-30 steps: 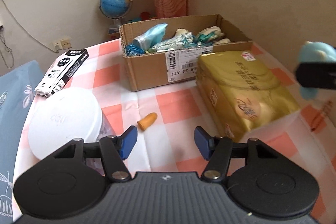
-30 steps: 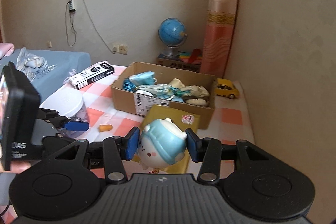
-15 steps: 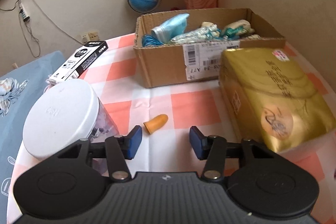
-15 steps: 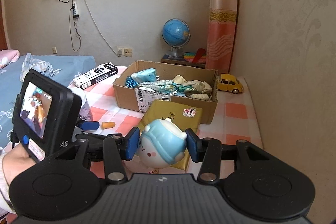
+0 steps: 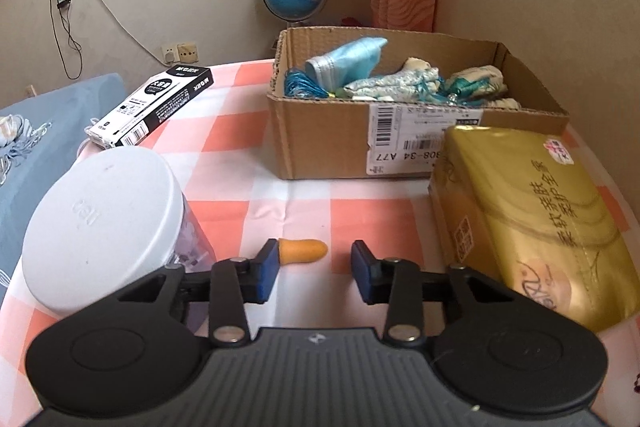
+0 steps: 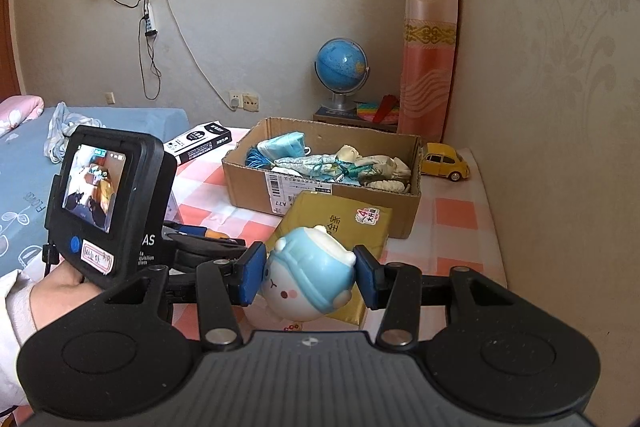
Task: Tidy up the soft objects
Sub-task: 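Grasp the orange earplug with left tool while right tool holds the plush toy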
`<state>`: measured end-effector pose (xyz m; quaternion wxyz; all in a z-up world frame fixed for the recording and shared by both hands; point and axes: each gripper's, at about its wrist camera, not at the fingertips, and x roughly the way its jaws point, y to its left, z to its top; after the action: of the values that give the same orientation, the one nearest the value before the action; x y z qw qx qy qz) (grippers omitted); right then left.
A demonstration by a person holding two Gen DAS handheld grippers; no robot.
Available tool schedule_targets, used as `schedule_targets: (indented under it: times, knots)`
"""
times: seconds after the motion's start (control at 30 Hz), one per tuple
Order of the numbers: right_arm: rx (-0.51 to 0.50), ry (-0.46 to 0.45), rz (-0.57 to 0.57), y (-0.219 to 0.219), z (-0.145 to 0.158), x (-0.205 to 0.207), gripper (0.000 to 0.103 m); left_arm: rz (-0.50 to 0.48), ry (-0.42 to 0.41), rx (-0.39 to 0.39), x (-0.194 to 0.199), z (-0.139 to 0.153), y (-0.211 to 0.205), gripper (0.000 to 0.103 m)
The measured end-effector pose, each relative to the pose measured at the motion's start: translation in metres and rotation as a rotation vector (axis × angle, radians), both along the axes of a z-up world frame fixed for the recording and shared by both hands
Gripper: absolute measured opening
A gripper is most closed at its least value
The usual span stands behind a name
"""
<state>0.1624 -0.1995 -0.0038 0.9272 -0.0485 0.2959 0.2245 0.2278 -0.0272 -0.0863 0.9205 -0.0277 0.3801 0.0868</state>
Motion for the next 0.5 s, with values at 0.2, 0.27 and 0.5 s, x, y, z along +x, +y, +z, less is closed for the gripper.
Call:
schedule_targets:
  times: [0.2, 0.27, 0.5]
  knots:
    - [0.001, -0.004, 0.001, 0.002, 0.000, 0.000, 0.052, 0.003, -0.005, 0.005, 0.000, 0.000, 0.002, 0.025]
    - [0.001, -0.004, 0.001, 0.002, 0.000, -0.001, 0.052, -0.001, -0.003, -0.001, 0.001, 0.001, 0.004, 0.025]
    - [-0.002, 0.011, -0.012, 0.001, -0.001, 0.002, 0.052, -0.045, -0.005, -0.013, -0.001, 0.012, 0.003, 0.024]
